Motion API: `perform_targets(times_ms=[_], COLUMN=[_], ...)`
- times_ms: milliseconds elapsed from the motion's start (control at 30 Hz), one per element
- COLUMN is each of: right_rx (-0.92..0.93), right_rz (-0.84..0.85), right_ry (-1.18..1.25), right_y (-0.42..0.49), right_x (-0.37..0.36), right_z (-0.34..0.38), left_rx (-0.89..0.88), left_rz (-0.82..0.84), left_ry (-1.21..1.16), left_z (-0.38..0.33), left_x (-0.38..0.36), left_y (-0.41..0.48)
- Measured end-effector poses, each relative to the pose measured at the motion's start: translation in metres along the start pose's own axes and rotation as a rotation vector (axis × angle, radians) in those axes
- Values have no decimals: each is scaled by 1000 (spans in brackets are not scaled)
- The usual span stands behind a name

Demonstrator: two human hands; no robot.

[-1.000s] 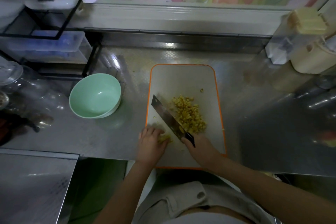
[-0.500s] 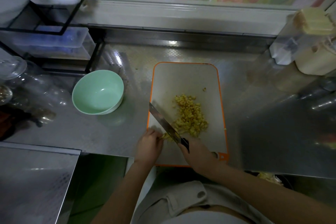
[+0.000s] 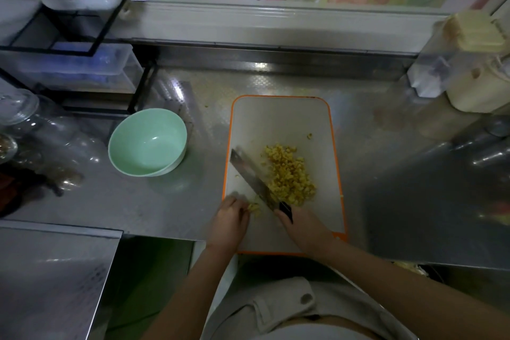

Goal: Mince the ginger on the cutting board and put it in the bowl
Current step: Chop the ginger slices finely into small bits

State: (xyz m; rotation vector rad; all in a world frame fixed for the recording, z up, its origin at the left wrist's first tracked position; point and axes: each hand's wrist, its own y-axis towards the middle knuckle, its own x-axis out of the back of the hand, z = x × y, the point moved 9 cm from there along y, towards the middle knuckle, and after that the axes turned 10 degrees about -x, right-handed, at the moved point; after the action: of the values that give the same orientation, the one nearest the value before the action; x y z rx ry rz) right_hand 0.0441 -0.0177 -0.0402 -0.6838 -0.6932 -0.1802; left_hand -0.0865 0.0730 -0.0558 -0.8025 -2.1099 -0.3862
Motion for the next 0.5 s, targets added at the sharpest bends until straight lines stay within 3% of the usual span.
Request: perform_targets(times_ms=[267,500], right_rx=[-14,0], right_rz=[-64,-15], right_ry=[36,27], right_y=[1,-11], right_x=[24,14], right_z=[2,7], left_rx=[-18,-18], left_rz=[13,-24], left_ry=[7,184], left_z=[-10,-13], left_x=[-4,9], left_y=[10,2])
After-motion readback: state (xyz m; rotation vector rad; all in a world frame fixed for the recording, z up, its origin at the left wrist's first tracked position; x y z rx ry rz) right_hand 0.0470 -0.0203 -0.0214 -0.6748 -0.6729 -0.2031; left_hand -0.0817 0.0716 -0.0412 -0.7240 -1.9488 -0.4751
